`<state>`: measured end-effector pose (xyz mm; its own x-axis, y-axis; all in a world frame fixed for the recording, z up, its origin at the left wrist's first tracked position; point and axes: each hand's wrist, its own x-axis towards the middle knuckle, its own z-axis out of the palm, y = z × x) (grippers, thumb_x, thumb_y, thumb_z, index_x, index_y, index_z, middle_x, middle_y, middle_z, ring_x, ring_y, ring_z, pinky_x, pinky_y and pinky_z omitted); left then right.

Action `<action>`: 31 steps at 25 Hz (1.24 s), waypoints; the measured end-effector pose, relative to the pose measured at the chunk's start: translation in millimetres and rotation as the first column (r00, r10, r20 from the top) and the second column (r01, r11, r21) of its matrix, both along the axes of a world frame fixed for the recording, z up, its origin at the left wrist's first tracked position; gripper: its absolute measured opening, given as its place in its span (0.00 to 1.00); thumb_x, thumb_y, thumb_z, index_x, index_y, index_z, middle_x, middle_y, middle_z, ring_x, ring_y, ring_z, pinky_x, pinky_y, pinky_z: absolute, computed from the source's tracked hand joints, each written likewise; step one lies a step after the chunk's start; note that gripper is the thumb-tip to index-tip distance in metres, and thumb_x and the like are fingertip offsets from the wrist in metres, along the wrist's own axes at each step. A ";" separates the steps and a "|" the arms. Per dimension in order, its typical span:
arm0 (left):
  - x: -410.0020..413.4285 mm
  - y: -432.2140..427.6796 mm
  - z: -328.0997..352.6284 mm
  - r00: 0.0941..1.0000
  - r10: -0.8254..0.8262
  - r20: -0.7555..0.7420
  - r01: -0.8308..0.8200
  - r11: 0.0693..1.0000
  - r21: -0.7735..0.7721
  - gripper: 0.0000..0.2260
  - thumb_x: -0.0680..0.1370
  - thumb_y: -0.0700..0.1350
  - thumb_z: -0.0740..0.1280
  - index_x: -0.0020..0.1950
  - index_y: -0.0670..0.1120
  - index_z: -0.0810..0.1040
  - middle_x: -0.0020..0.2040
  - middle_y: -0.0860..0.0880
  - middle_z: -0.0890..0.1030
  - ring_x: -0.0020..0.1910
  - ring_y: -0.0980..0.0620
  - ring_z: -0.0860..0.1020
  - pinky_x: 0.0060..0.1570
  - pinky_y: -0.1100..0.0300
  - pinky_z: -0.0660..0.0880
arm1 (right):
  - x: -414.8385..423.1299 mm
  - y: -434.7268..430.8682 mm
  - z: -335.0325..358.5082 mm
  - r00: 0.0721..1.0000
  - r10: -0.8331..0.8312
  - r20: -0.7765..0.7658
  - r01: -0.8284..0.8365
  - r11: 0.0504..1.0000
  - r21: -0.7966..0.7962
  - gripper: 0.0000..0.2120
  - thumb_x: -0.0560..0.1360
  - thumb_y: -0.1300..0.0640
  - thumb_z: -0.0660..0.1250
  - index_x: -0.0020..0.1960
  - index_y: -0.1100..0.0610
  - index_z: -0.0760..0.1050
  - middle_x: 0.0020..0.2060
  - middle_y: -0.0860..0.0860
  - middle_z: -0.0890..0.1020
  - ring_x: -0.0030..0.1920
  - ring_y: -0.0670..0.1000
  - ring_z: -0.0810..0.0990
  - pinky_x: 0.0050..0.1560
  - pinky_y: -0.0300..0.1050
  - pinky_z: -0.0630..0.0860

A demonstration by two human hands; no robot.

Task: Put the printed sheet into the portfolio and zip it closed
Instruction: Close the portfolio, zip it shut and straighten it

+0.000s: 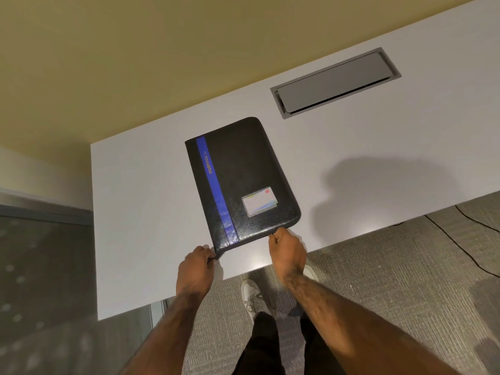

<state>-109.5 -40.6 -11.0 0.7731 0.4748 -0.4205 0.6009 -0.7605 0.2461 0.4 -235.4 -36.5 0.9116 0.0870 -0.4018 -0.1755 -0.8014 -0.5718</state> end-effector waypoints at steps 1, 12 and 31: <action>-0.2 1.7 1.1 1.000 0.000 0.005 0.000 1.000 0.009 0.05 0.77 0.42 0.68 0.48 0.49 0.83 0.49 0.50 0.81 0.49 0.45 0.80 0.48 0.53 0.74 | 2.3 -3.1 0.4 0.999 0.037 0.022 -0.037 0.999 -0.029 0.09 0.80 0.50 0.65 0.45 0.55 0.78 0.36 0.49 0.83 0.36 0.51 0.82 0.39 0.51 0.82; 2.0 5.1 0.1 0.999 -0.036 0.036 0.028 0.977 0.211 0.10 0.78 0.43 0.67 0.58 0.45 0.81 0.59 0.42 0.79 0.55 0.39 0.79 0.59 0.46 0.73 | 60.3 -62.1 -8.1 0.986 0.154 0.063 -0.146 0.983 -0.111 0.08 0.82 0.53 0.62 0.47 0.53 0.77 0.39 0.47 0.82 0.35 0.45 0.77 0.37 0.40 0.74; 133.4 -154.2 -37.5 0.935 -0.346 -0.078 0.355 0.918 0.177 0.30 0.83 0.37 0.47 0.79 0.39 0.32 0.80 0.38 0.33 0.79 0.36 0.37 0.78 0.43 0.41 | 128.7 -90.4 -15.9 0.747 0.596 0.294 -0.549 0.803 -0.232 0.08 0.80 0.52 0.64 0.49 0.52 0.81 0.44 0.49 0.83 0.49 0.52 0.78 0.54 0.50 0.69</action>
<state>23.9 -194.8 -48.5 0.8868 0.2494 -0.3892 0.2945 -0.9538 0.0599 129.1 -325.8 -52.3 0.7837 0.6085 -0.1249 0.5232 -0.7549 -0.3955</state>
